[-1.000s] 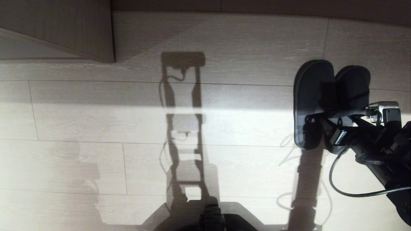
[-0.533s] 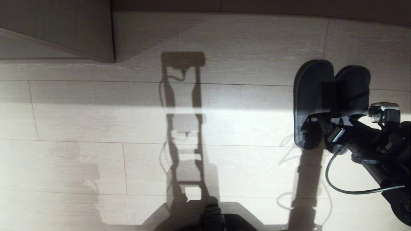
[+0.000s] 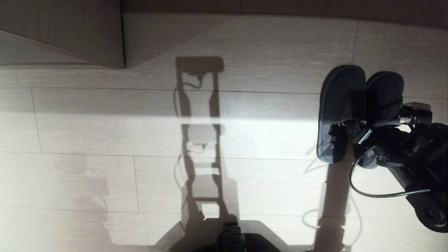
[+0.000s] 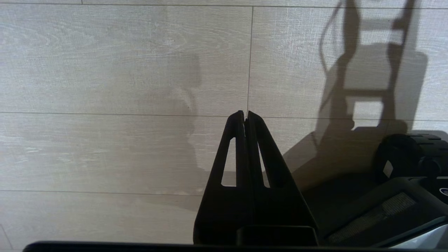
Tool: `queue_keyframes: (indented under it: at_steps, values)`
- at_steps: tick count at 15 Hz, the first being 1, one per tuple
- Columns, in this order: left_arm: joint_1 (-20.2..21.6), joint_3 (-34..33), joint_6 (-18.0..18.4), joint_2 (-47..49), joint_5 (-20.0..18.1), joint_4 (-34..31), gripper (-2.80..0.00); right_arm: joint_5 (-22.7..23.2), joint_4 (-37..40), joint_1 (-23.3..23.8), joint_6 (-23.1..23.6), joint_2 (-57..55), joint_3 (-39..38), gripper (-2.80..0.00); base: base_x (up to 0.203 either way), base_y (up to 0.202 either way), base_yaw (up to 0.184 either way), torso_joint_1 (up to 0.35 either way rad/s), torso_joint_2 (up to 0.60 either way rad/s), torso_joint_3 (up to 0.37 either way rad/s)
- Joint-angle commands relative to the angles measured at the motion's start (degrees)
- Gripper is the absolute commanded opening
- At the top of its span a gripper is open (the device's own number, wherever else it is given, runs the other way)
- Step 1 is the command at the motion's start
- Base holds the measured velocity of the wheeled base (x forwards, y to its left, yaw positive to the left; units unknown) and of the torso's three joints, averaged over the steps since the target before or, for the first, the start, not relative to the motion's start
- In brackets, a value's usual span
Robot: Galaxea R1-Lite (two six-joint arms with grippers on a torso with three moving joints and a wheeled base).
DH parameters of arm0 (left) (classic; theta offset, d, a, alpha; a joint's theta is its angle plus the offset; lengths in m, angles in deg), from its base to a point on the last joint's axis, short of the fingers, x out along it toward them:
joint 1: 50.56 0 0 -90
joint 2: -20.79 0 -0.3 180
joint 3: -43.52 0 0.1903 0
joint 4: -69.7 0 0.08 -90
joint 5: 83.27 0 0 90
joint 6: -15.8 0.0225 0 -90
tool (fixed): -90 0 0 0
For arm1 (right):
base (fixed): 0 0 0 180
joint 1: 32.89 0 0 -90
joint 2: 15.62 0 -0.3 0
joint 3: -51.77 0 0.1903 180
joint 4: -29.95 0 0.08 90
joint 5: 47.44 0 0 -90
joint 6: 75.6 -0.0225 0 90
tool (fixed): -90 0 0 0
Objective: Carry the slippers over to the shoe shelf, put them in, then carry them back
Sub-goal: Pick up the slippers on the floor
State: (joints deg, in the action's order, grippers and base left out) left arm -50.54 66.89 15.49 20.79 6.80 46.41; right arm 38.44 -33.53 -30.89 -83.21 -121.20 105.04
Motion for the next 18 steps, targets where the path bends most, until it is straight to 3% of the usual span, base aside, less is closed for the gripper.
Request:
queue_keyframes:
  at_steps: [1,6,7,12,18]
  values:
    - [0.05,0.00,-0.05,-0.09,0.01,0.01,-2.80,0.24,-0.52,0.21,0.06,-0.89,1.34,0.00,0.000,0.000,0.000,0.000,0.00,0.000]
    - [-0.02,0.00,-0.05,-0.09,0.01,0.01,-2.80,2.66,-0.43,0.37,0.31,-1.68,5.32,0.00,0.000,0.000,0.000,0.000,0.00,0.000]
    - [-0.02,0.00,-0.05,-0.09,0.01,0.01,-2.80,3.13,-0.43,0.37,0.31,-1.87,6.41,-2.80,0.000,0.000,0.000,0.000,0.00,0.000]
    - [-0.02,0.00,-0.05,-0.09,0.01,0.01,-2.80,4.74,-0.43,1.60,2.24,-4.02,9.91,-2.80,0.000,0.000,0.000,0.000,0.00,0.000]
    - [-0.02,0.00,-0.05,-0.09,0.01,0.01,-2.80,7.51,-0.50,3.01,1.97,-2.62,7.84,-2.80,0.000,0.000,0.000,0.000,0.00,0.000]
